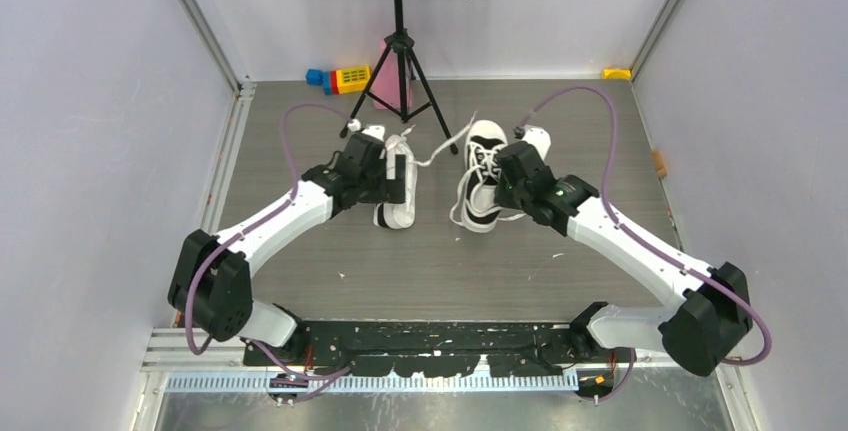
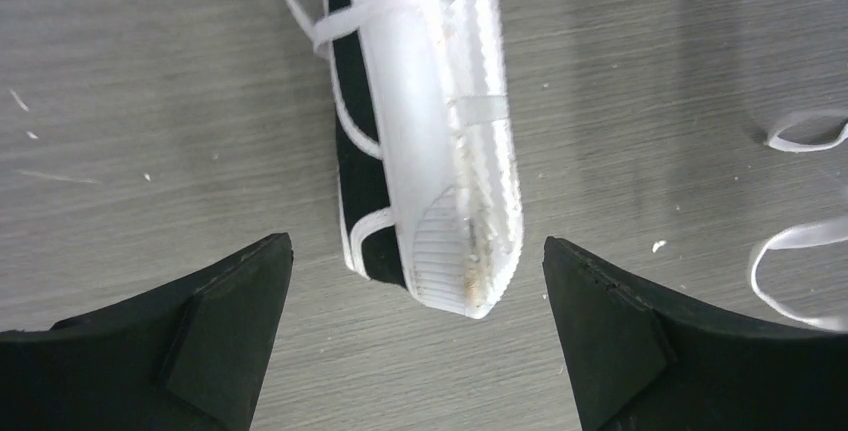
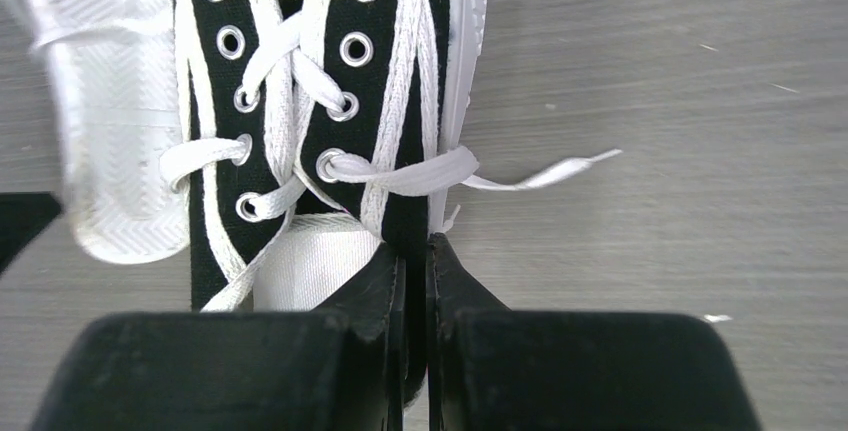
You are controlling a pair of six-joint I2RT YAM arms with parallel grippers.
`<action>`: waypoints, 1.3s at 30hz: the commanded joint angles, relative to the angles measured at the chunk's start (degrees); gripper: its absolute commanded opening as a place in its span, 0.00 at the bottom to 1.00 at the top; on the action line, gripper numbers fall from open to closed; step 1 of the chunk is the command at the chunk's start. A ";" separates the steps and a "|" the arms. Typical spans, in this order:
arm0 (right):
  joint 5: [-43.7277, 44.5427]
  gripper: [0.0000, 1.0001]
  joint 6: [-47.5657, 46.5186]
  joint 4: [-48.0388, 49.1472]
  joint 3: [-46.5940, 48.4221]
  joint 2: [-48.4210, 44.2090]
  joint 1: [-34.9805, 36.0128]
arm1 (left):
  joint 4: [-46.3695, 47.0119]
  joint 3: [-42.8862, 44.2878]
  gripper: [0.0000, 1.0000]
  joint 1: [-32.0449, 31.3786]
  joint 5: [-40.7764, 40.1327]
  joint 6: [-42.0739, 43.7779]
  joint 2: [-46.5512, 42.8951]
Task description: Tie the shoes
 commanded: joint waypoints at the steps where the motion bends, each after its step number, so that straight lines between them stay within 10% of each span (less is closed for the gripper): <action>1: 0.94 0.00 -1.67 -0.92 -1.85 -5.71 -3.73 | -8.39 8.93 1.00 -6.38 -16.21 6.03 4.02; 17: -1.43 0.00 -5.15 -4.21 -4.55 -11.66 -11.46 | -20.04 20.08 0.98 -7.28 -14.14 3.80 22.29; 24: -2.43 0.00 -4.77 -5.87 -6.57 -15.50 -12.53 | -14.33 11.08 0.49 2.84 -3.38 4.02 15.12; 34: -11.29 0.00 0.90 -2.67 -11.67 -18.22 -12.54 | -11.26 4.08 0.48 21.44 -3.31 2.13 2.89; 39: -14.49 0.00 9.93 7.20 -16.41 -14.24 -9.63 | -12.12 5.14 0.69 22.77 -0.13 1.86 1.16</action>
